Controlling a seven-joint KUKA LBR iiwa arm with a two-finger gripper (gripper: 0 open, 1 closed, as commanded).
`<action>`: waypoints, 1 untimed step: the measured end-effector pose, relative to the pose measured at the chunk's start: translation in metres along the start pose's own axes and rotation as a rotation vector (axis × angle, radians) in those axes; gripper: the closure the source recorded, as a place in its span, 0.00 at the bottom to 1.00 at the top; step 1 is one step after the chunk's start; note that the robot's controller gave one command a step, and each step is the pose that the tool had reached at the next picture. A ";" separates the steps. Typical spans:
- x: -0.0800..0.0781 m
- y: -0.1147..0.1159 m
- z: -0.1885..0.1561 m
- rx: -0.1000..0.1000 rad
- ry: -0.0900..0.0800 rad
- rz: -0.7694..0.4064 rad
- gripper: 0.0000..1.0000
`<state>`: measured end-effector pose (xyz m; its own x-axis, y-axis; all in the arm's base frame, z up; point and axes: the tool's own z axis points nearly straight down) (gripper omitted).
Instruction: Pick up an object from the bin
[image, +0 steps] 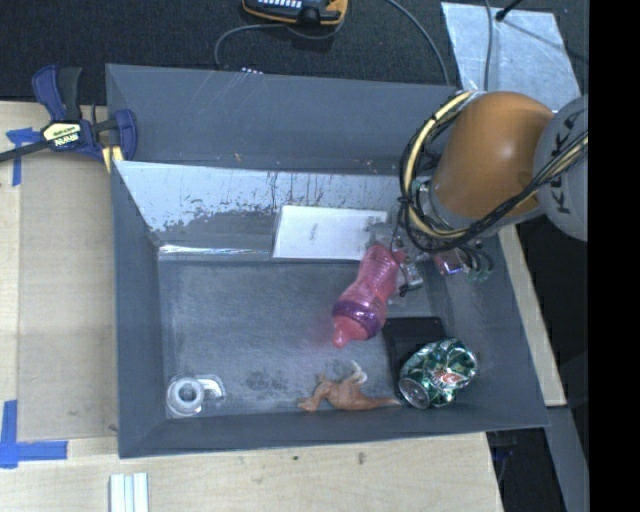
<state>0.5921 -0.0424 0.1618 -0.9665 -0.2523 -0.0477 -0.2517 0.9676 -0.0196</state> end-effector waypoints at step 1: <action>0.001 -0.004 -0.007 -0.017 0.031 -0.225 1.00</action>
Offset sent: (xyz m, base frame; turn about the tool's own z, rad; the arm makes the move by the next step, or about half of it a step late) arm 0.0098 0.0049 -0.0918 -0.5036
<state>0.5916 -0.0467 0.1692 -0.8869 -0.4618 -0.0132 -0.4617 0.8870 -0.0100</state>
